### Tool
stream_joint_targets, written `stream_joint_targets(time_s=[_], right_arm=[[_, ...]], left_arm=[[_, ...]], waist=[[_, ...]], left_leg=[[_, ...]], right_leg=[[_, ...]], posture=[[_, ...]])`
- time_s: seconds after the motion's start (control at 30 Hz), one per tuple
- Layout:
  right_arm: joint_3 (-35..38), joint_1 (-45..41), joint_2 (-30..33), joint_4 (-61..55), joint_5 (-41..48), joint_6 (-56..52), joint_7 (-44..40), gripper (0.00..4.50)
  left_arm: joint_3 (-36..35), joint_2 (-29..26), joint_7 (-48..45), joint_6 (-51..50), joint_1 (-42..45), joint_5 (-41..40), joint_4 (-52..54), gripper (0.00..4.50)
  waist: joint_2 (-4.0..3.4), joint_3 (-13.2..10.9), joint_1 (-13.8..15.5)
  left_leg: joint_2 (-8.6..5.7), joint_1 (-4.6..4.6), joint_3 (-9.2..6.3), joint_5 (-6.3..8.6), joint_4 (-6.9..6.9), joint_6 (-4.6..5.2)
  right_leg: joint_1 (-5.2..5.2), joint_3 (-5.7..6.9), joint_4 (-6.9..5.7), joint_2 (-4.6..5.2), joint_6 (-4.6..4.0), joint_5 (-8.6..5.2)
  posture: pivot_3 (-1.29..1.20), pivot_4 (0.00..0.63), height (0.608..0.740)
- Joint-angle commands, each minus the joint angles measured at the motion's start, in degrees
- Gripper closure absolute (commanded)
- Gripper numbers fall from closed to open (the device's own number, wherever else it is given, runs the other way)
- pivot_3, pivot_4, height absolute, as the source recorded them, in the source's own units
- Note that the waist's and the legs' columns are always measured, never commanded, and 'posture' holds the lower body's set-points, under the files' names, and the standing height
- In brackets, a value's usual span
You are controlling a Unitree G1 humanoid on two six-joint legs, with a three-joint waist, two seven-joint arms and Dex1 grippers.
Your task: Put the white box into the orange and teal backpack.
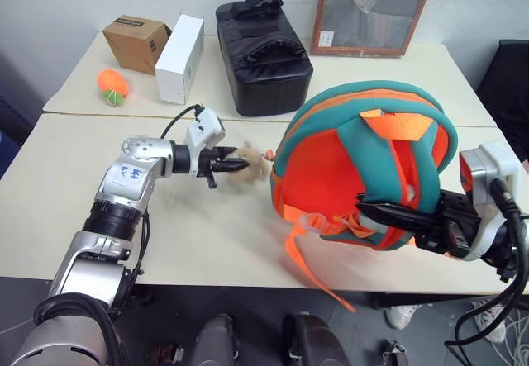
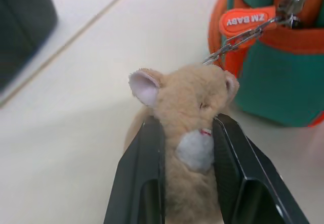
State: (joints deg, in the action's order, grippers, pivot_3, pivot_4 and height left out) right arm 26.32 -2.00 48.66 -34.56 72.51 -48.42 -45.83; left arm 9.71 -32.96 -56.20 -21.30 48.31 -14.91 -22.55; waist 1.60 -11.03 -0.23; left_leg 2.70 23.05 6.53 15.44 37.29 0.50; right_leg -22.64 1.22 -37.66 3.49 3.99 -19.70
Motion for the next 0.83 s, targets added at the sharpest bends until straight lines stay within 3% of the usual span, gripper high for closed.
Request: stream_joint_targets(time_s=[0.03,0.27,0.4,0.67,0.83], right_arm=[[-0.3,2.9,-0.1,-1.7,-4.9,3.3,-1.6,2.54],[6.3,5.7,5.8,8.2,-10.0,4.8,-10.6,0.14],[12.3,8.2,13.1,17.9,-14.1,5.0,-21.9,0.00],[13.9,3.2,24.3,37.9,-23.2,9.5,-36.5,0.00],[11.5,-3.4,26.4,43.4,-24.0,8.4,-39.1,0.00]], left_arm=[[-2.5,-2.2,-1.8,-1.2,-2.2,-0.4,2.5,3.62],[-8.9,-14.3,-11.3,-10.6,-15.6,-8.7,19.5,1.37],[-19.1,-23.9,-16.9,-18.8,-23.5,-18.4,29.7,0.10],[-37.7,-33.3,-18.8,-28.9,-29.1,-28.9,33.1,0.04],[-41.7,-35.0,-17.2,-29.7,-29.5,-30.0,32.8,0.04]], waist=[[0.00,0.0,-0.2],[0.00,0.0,-1.5],[0.00,0.0,-1.4],[-0.03,0.0,-1.3],[-0.06,0.0,-1.7]], left_leg=[[0.01,0.00,0.02,-0.01,-0.01,-0.02],[0.06,-0.04,0.04,-0.17,-0.07,-0.27],[0.09,-0.14,0.03,-0.15,-0.22,-0.26],[0.02,-0.35,-0.02,0.01,-0.24,-0.03],[0.11,-0.45,0.08,0.07,-0.37,-0.20]], right_leg=[[-0.02,-0.01,0.00,-0.01,0.00,0.00],[-0.07,-0.05,-0.09,-0.04,-0.02,-0.01],[-0.06,-0.03,-0.08,-0.05,-0.13,-0.07],[0.21,0.01,0.06,0.07,-0.15,-0.09],[0.12,0.00,0.00,0.01,-0.30,-0.17]], posture=[[0.00,0.150,0.740],[0.00,0.150,0.740],[0.00,0.150,0.740],[0.00,0.150,0.740],[0.00,0.150,0.740]])
